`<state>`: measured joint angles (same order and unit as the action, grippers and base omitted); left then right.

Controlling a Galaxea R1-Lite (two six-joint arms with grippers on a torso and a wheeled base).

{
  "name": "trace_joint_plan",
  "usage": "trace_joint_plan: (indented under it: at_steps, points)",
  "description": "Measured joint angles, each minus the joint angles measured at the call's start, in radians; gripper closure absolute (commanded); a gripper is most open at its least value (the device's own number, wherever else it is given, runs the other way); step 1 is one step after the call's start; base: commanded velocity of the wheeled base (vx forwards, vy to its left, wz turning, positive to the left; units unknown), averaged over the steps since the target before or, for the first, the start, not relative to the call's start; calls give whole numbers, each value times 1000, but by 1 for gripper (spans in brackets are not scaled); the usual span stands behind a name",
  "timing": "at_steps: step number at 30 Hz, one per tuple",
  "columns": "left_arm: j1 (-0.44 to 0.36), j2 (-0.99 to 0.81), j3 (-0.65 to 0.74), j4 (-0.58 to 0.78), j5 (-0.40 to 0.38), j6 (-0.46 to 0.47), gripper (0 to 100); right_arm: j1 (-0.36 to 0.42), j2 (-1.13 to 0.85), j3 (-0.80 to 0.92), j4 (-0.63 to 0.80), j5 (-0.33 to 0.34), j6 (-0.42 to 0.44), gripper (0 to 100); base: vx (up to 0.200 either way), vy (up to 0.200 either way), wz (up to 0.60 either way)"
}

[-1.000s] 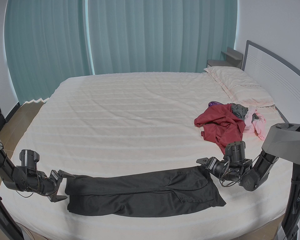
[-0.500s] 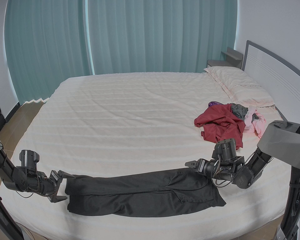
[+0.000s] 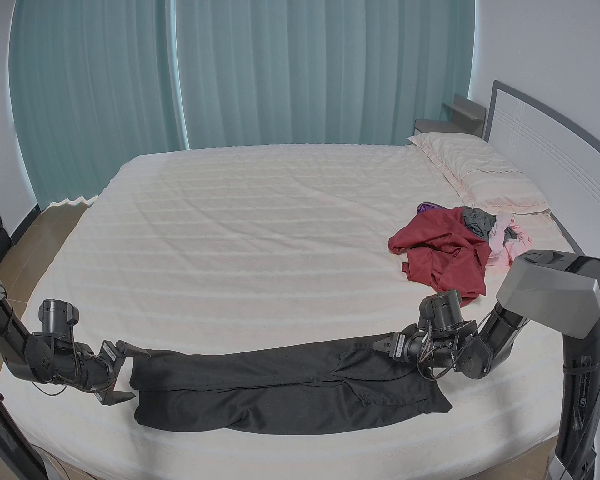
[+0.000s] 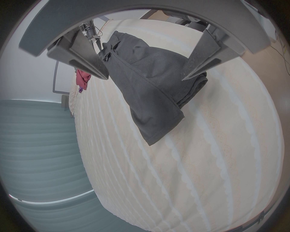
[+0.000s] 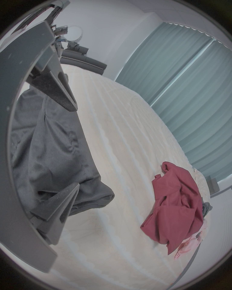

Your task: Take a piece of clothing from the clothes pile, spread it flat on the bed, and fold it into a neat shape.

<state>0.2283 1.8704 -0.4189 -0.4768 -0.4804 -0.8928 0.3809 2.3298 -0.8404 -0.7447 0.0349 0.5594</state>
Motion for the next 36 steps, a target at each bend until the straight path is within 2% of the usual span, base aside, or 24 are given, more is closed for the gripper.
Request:
trace_joint_plan:
  at_steps: [10,22,26,32,36]
  points:
    - [0,0,0,0,0,0,0,0,-2,-7,8,0,5,100,0,0,0]
    - [0,1,-1,0,-1,0,0,7,-98,16,3,6,-4,100,0,0,0]
    - [0,2,-1,0,-1,0,0,5,-111,11,-8,10,-43,100,0,0,0]
    - [0,2,-1,0,-1,0,0,-5,-89,-3,-99,23,-83,100,0,0,0]
    - [0,2,-1,0,0,0,0,-12,-40,-36,-96,22,-113,100,0,0,0]
